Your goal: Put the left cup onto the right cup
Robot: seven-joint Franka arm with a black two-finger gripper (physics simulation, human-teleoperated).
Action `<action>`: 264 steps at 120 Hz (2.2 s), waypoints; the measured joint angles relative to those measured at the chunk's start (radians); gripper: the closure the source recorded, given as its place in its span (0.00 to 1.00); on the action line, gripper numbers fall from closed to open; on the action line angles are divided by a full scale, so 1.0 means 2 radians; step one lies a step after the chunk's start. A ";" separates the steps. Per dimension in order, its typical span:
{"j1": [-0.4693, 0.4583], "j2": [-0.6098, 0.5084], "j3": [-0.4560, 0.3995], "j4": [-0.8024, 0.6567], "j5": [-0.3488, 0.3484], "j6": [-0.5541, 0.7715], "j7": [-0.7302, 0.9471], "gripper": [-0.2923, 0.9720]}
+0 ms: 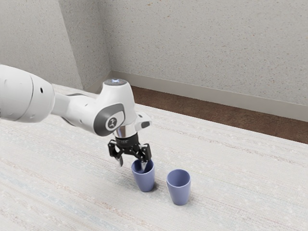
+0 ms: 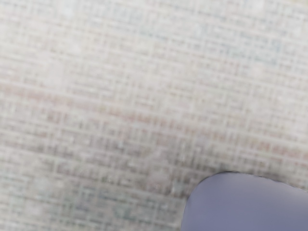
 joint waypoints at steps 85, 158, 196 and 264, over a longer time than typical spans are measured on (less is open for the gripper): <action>-0.003 0.015 -0.001 0.010 -0.006 -0.001 -0.001 0.78; -0.005 0.010 -0.001 0.044 -0.004 -0.020 -0.009 0.84; -0.019 -0.028 -0.019 0.068 0.000 -0.046 -0.013 0.85; -0.048 -0.050 -0.040 0.069 -0.003 -0.048 -0.022 0.85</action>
